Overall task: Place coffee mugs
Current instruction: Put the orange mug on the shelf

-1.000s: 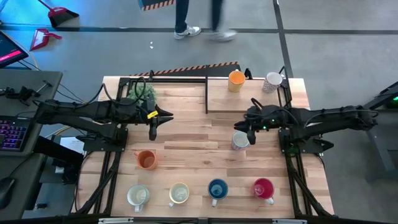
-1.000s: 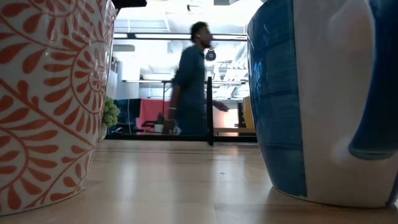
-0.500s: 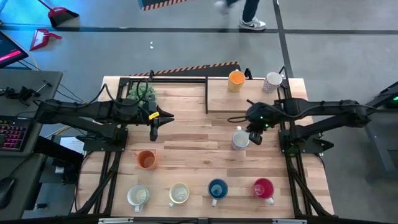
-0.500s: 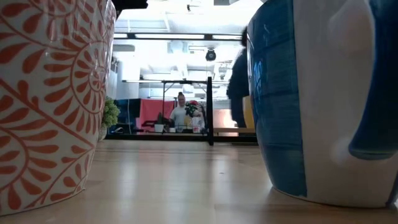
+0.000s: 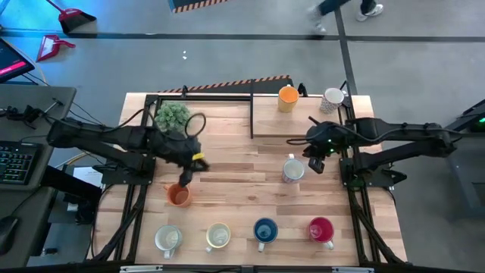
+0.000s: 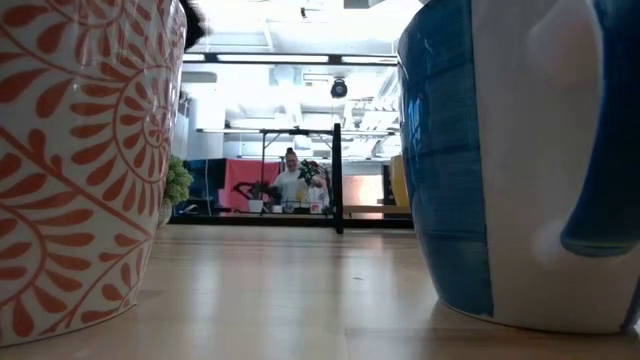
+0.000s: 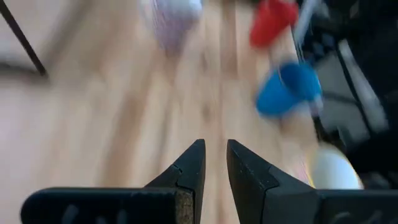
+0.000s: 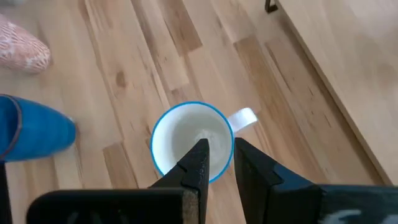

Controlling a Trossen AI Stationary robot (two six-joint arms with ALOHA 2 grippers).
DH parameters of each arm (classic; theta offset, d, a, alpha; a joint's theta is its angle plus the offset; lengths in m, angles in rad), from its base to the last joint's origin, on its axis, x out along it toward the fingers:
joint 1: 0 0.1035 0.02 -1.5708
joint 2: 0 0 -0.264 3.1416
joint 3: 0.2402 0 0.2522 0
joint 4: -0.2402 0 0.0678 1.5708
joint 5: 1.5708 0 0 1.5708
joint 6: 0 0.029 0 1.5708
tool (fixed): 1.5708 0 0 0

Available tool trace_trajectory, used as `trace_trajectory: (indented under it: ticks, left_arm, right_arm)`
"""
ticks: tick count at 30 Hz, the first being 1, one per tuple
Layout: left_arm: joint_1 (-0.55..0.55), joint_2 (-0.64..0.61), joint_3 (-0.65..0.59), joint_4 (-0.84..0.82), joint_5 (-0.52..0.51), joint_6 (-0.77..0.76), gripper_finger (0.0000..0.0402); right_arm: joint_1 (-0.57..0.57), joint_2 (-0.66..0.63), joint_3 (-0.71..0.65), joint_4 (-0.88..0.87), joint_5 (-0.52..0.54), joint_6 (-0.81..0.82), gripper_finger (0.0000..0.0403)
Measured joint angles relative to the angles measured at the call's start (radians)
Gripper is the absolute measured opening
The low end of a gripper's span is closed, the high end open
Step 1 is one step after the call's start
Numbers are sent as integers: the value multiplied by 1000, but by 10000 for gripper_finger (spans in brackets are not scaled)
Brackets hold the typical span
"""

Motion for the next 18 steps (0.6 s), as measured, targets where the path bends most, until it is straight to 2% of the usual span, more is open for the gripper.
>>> trace_trajectory:
  ticks: [5, 9, 14, 18]
  left_arm:
    - [-65, -18, 4, -227, 59, -210, 55]
    - [-125, -1, 4, -341, 72, -324, 56]
    - [-203, 43, 2, -470, 53, -397, 64]
    - [-246, 83, 2, -517, -7, -404, 73]
  right_arm:
    - [0, -48, 0, 0, 21, 14, 51]
    - [0, -69, 0, 0, 51, 27, 51]
    - [0, -80, 0, 0, 77, 26, 51]
    - [0, -80, 0, 0, 76, 26, 51]
